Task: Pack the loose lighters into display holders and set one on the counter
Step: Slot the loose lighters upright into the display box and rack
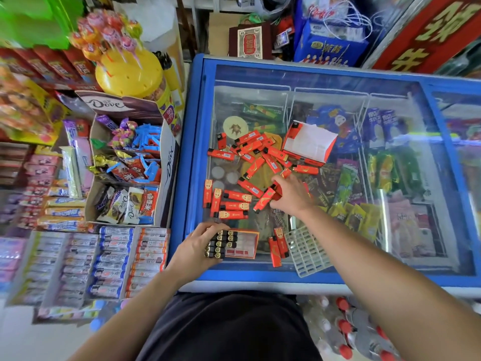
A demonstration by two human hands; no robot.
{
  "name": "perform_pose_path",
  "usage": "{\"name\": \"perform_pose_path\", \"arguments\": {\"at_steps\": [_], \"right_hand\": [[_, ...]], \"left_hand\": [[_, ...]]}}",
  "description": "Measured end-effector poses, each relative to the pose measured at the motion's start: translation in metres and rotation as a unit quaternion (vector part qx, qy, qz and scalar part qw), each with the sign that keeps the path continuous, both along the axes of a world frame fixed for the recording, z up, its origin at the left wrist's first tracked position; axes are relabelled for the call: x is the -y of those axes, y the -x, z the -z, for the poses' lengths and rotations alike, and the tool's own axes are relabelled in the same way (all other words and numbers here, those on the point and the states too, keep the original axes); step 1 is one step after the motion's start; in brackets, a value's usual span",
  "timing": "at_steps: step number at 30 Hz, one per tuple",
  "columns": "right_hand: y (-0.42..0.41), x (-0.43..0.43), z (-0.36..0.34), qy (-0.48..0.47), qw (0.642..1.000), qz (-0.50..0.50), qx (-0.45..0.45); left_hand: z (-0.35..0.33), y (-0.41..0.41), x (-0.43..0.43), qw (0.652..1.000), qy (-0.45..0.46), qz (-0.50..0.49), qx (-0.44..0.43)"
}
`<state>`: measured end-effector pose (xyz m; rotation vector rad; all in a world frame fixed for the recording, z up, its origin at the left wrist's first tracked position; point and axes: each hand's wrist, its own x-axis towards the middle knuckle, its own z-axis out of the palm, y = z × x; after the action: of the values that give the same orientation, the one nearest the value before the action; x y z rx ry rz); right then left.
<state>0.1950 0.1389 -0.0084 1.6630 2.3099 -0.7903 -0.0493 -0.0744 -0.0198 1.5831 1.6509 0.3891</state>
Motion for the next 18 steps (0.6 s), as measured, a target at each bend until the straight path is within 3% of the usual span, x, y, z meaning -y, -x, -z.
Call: {"name": "perform_pose_path", "arguments": {"at_steps": [5, 12, 18], "right_hand": [[-0.007, -0.004, 0.000, 0.028, 0.993, 0.073, -0.093], [-0.007, 0.004, 0.001, -0.008, 0.997, 0.040, -0.063], [-0.007, 0.010, -0.015, 0.058, 0.971, 0.142, -0.185]], "left_hand": [[0.000, 0.001, -0.001, 1.000, 0.002, -0.003, 0.002], [0.000, 0.000, -0.001, 1.000, 0.005, -0.004, 0.004], [-0.007, -0.001, -0.003, 1.000, 0.030, 0.004, 0.003]]}}
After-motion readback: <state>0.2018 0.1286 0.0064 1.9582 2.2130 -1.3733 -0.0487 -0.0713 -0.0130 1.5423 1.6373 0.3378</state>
